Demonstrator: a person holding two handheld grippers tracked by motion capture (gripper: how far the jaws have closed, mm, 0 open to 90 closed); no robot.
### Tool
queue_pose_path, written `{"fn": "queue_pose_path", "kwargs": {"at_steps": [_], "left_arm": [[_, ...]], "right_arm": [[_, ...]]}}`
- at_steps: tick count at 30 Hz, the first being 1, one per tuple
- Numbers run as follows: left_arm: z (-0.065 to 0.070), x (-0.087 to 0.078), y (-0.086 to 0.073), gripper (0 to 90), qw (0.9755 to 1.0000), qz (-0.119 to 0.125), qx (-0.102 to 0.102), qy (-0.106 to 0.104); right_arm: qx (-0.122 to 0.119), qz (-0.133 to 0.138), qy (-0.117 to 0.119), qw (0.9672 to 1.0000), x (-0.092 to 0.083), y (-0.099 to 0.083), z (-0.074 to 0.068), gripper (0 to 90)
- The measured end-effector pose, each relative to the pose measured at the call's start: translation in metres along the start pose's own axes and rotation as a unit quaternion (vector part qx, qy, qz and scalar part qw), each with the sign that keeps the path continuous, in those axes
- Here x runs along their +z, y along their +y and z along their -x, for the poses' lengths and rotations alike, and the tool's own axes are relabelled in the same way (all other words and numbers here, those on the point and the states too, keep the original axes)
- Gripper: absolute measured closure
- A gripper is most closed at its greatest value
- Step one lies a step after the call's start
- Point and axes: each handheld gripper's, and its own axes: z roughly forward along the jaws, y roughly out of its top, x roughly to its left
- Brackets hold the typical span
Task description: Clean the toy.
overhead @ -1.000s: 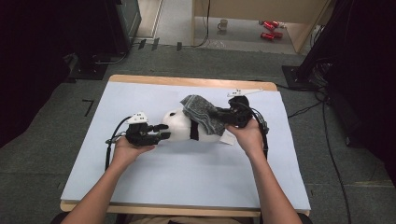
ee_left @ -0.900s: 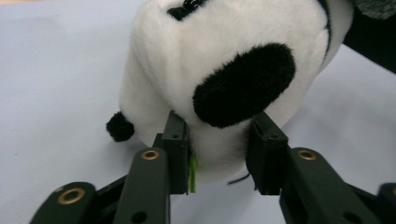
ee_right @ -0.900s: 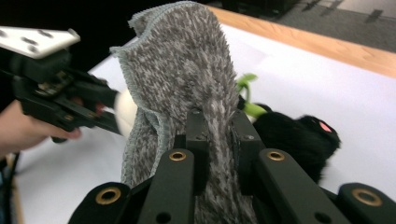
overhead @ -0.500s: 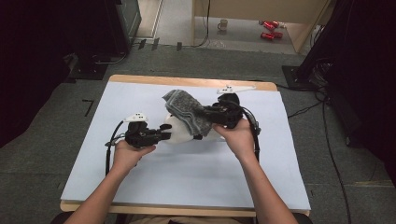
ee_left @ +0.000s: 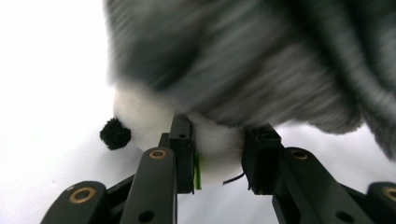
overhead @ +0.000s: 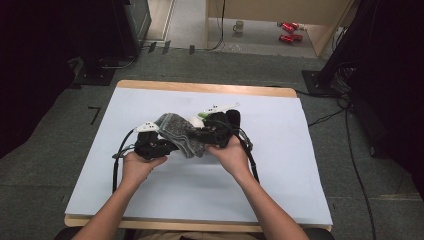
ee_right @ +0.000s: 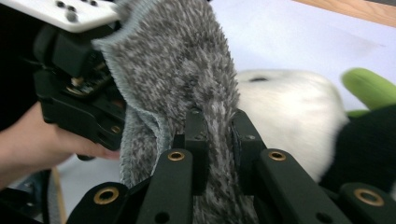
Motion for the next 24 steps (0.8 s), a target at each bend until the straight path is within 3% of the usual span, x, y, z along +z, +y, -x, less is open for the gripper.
{"fn": "queue_pose_path", "kwargs": {"at_steps": [5, 9, 13, 20, 24], "left_arm": [[-0.007, 0.001, -0.001, 67.9, 0.9999, 0.005, -0.013, 0.001], [-0.015, 0.001, -0.001, 67.6, 0.9997, 0.008, -0.021, -0.002], [-0.014, 0.001, -0.001, 67.2, 0.9998, 0.013, -0.017, -0.002], [-0.017, 0.001, -0.001, 67.1, 0.9997, 0.015, -0.019, -0.006], [-0.018, 0.001, -0.001, 66.8, 0.9996, 0.018, -0.021, -0.007]], "right_arm": [[0.003, -0.001, -0.024, 0.9997, -0.008, -0.004, 0.014, 80.5], [0.004, -0.009, -0.063, 0.9980, -0.013, -0.008, 0.026, 80.6], [0.018, -0.006, -0.065, 0.9977, -0.020, -0.009, 0.037, 80.6], [0.011, -0.003, -0.076, 0.9971, -0.029, -0.008, 0.044, 80.6], [0.027, 0.010, -0.085, 0.9960, -0.042, -0.007, 0.053, 80.7]]}}
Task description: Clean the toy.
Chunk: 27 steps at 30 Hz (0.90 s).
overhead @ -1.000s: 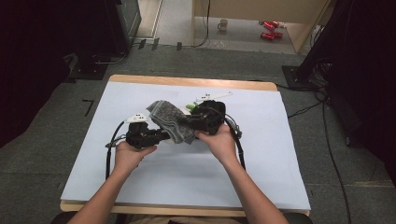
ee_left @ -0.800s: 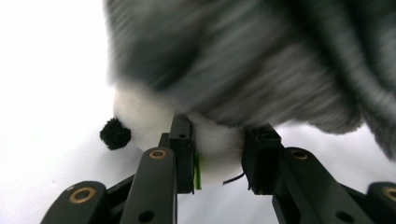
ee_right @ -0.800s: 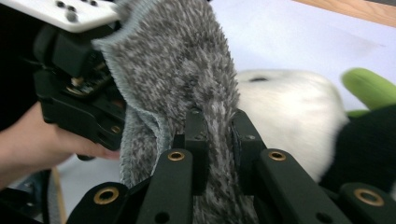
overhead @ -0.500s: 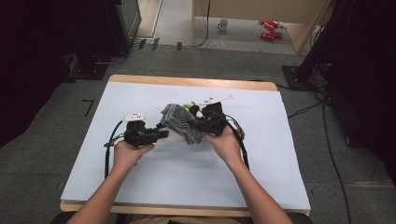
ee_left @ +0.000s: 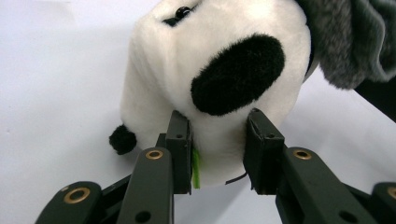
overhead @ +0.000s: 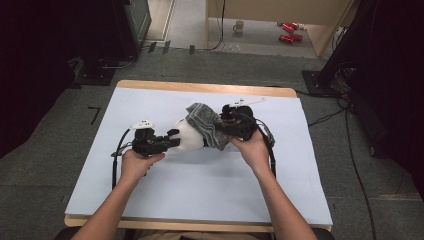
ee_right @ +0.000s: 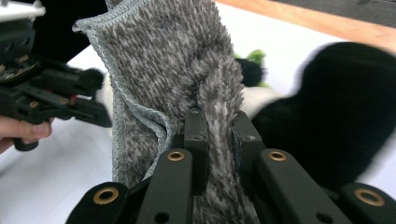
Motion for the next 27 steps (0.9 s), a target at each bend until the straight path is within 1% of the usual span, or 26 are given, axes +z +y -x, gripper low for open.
{"fn": "queue_pose_path", "kwargs": {"at_steps": [3, 6, 9, 12, 14, 17, 21, 26, 27], "left_arm": [[-0.001, 0.000, 0.000, 66.7, 1.0000, 0.000, -0.004, -0.001], [-0.001, 0.000, 0.000, 66.7, 1.0000, 0.000, -0.003, -0.001], [-0.001, 0.000, 0.000, 66.6, 1.0000, 0.000, -0.002, -0.002], [-0.001, 0.000, 0.000, 66.2, 1.0000, 0.001, -0.003, -0.002], [-0.001, 0.000, 0.000, 66.1, 1.0000, 0.001, -0.004, -0.001], [-0.001, 0.000, 0.000, 66.1, 1.0000, 0.001, -0.006, -0.001], [-0.002, 0.000, 0.000, 66.2, 0.9999, 0.001, -0.015, 0.001], [0.000, 0.000, 0.000, 66.2, 0.9999, 0.001, -0.010, 0.004], [0.000, 0.000, 0.000, 66.2, 0.9999, 0.001, -0.010, 0.005]], "right_arm": [[0.012, 0.009, -0.009, 0.9998, -0.008, 0.000, 0.009, 80.7], [0.023, 0.018, -0.021, 0.9994, -0.016, 0.000, 0.019, 80.7], [0.034, 0.026, -0.028, 0.9987, -0.021, -0.001, 0.027, 80.7], [0.036, 0.030, -0.035, 0.9983, -0.025, -0.001, 0.032, 80.8], [0.037, 0.033, -0.047, 0.9977, -0.029, -0.001, 0.036, 81.0], [0.039, 0.038, -0.051, 0.9972, -0.033, -0.001, 0.037, 81.2], [0.044, 0.048, -0.031, 0.9974, -0.040, 0.003, 0.032, 81.7], [0.037, 0.063, 0.006, 0.9973, -0.045, 0.011, 0.016, 81.9], [0.034, 0.066, 0.016, 0.9971, -0.045, 0.012, 0.011, 81.9]]}}
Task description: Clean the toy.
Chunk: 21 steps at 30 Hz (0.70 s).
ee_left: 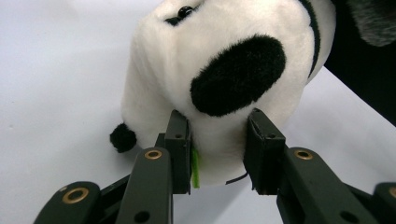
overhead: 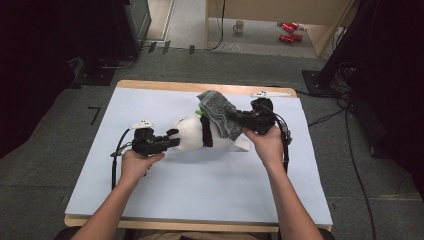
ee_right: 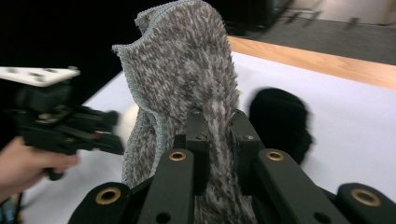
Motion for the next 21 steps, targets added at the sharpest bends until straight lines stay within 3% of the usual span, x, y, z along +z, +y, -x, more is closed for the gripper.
{"fn": "queue_pose_path", "kwargs": {"at_steps": [11, 16, 21], "left_arm": [[0.006, 0.000, 0.001, 65.9, 1.0000, 0.002, 0.004, 0.003], [0.011, 0.000, 0.001, 65.7, 0.9999, 0.008, 0.006, 0.003], [0.016, 0.000, 0.001, 65.6, 0.9998, 0.011, 0.013, 0.003]], "right_arm": [[-0.037, -0.019, 0.059, 0.9974, 0.024, -0.001, -0.045, 81.8], [-0.042, -0.038, 0.070, 0.9959, 0.041, -0.009, -0.057, 81.8], [-0.038, -0.052, 0.072, 0.9953, 0.057, -0.018, -0.058, 81.5]]}}
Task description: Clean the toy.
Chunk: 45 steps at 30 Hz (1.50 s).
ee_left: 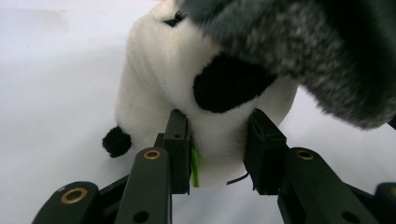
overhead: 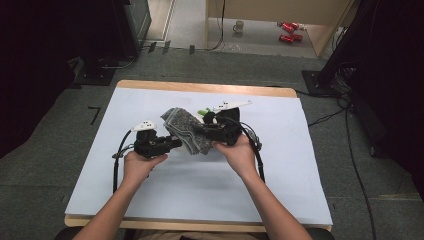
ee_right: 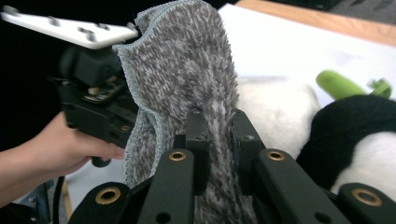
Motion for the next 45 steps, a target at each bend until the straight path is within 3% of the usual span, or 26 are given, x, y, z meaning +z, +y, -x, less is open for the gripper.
{"fn": "queue_pose_path", "kwargs": {"at_steps": [5, 9, 11, 15, 28, 45], "left_arm": [[-0.001, 0.001, 0.000, 65.6, 1.0000, -0.003, 0.000, 0.001], [-0.004, 0.000, 0.000, 65.7, 0.9999, -0.005, -0.008, 0.004], [-0.007, 0.000, 0.000, 65.7, 0.9999, -0.008, -0.008, 0.002], [-0.007, 0.000, 0.000, 65.6, 1.0000, -0.004, -0.007, 0.000], [-0.015, 0.000, 0.001, 65.6, 0.9998, -0.006, -0.020, -0.003], [-0.019, -0.001, 0.001, 65.7, 0.9997, -0.006, -0.022, -0.002]], "right_arm": [[0.013, -0.008, -0.019, 0.9997, 0.009, -0.008, 0.013, 81.1], [0.001, -0.013, -0.057, 0.9983, 0.005, -0.009, 0.022, 81.2], [0.008, -0.018, -0.071, 0.9973, 0.002, -0.010, 0.030, 81.2], [0.031, -0.013, -0.060, 0.9976, -0.005, -0.012, 0.042, 81.1], [0.039, -0.002, -0.072, 0.9966, -0.024, -0.010, 0.057, 81.1], [0.082, 0.028, -0.110, 0.9901, -0.058, -0.018, 0.094, 81.3]]}}
